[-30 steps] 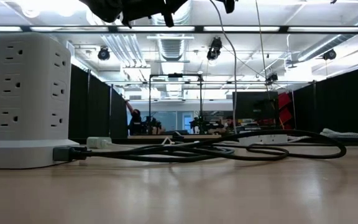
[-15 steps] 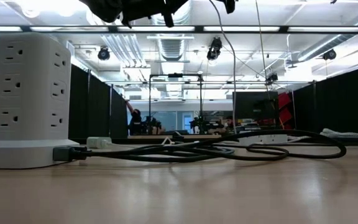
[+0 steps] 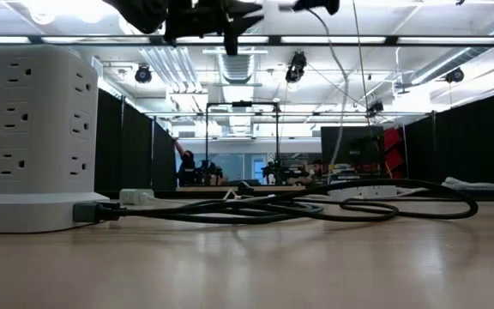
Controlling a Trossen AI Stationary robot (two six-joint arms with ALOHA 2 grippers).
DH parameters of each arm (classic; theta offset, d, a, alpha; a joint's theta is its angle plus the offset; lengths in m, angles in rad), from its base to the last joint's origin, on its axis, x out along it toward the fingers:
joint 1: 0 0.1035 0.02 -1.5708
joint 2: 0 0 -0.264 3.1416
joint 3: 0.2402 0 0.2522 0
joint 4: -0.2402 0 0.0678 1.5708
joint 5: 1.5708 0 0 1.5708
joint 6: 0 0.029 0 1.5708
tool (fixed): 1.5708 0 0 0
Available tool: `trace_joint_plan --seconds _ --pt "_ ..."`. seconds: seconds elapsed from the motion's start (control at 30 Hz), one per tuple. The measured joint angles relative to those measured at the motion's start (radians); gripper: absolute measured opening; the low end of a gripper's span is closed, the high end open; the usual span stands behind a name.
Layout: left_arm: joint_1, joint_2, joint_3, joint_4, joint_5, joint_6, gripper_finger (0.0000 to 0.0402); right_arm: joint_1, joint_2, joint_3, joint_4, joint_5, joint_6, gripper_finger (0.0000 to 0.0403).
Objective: Plug in charger cables
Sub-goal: Insert the purple charger cable into the top white outlet extension
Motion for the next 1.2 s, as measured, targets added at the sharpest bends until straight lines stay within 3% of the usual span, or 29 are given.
trace_joint_plan --seconds 0.2,0.33,0.73,0.93,1.2 --pt "0.023 0.000 0.000 -0.345 0.036 0.164 0.0151 0.000 0.122 0.216 -0.502 0.165 -0.208 0.0000" --pt "0.024 0.000 0.000 -0.521 0.034 0.257 0.0173 0.015 0.227 0.242 -0.738 0.191 -0.256 0.0000" --pt "0.025 0.001 -0.001 -0.741 0.019 0.305 0.0171 0.082 0.373 0.037 -0.749 0.435 -0.317 0.0000" --pt "0.025 0.001 -0.001 -0.875 0.020 0.320 0.0151 0.097 0.469 -0.031 -0.753 0.466 -0.324 0.0000" --pt "0.013 -0.020 -0.001 -1.114 0.019 0.466 0.0130 0.115 0.585 -0.039 -0.717 0.559 -0.343 0.0000"
